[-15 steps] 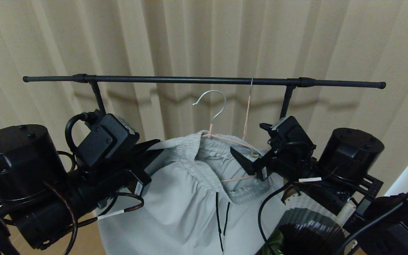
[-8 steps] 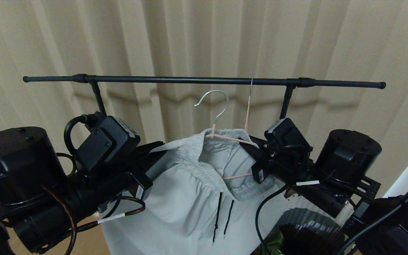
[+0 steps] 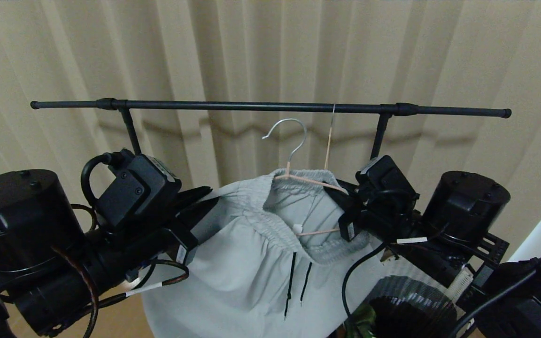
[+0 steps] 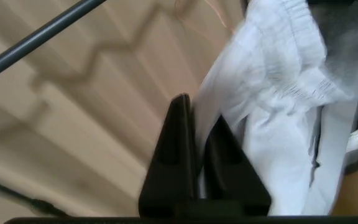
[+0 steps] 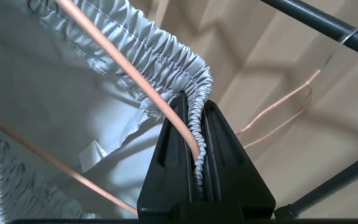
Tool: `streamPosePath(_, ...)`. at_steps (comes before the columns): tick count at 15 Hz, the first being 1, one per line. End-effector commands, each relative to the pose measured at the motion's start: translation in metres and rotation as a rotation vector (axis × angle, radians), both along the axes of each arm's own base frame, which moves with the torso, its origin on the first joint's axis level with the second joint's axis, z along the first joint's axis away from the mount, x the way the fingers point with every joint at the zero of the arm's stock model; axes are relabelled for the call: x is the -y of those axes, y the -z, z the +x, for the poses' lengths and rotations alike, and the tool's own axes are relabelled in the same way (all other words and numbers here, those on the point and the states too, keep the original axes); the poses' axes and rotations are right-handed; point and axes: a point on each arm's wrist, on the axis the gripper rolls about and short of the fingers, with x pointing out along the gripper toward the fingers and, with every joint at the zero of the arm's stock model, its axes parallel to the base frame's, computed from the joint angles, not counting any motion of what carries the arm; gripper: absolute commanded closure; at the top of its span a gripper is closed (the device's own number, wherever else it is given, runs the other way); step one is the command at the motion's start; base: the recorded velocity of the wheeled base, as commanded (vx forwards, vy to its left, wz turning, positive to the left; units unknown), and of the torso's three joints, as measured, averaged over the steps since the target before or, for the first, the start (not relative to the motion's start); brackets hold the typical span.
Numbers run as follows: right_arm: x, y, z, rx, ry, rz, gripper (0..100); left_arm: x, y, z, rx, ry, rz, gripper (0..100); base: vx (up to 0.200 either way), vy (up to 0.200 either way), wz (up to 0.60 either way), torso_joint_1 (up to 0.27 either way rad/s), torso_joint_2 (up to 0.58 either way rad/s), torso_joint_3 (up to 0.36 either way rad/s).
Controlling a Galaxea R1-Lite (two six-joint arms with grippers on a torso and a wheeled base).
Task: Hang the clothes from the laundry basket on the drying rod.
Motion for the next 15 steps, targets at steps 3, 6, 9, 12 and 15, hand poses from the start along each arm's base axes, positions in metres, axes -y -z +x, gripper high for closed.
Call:
streamPosePath(3, 0.002, -0.004, -0.004, 0.008, -0.001, 0.007, 100, -0.006, -0.001, -0.008, 0.001, -0.002, -0.006, 0, 0.000, 0.000, 0.00, 0.000, 0.00, 0.000)
streamPosePath(6, 0.014, -0.005, -0.006, 0.004, 0.028, 0.005, 100, -0.023, -0.002, -0.033, 0.006, -0.002, -0.048, 0, 0.000, 0.000, 0.00, 0.000, 0.00, 0.000)
streamPosePath(9, 0.025, -0.012, -0.004, 0.024, 0.060, 0.017, 100, -0.044, 0.008, -0.060, 0.000, -0.018, -0.051, 0, 0.000, 0.000, 0.00, 0.000, 0.00, 0.000)
streamPosePath(12, 0.027, -0.020, -0.008, 0.046, 0.060, 0.035, 100, -0.065, 0.039, -0.063, -0.102, -0.130, 0.011, 0, 0.000, 0.000, 0.00, 0.000, 0.00, 0.000)
streamPosePath(15, 0.030, -0.027, -0.012, 0.061, 0.060, 0.054, 100, -0.077, 0.068, -0.056, -0.244, -0.227, 0.081, 0, 0.000, 0.000, 0.00, 0.000, 0.00, 0.000)
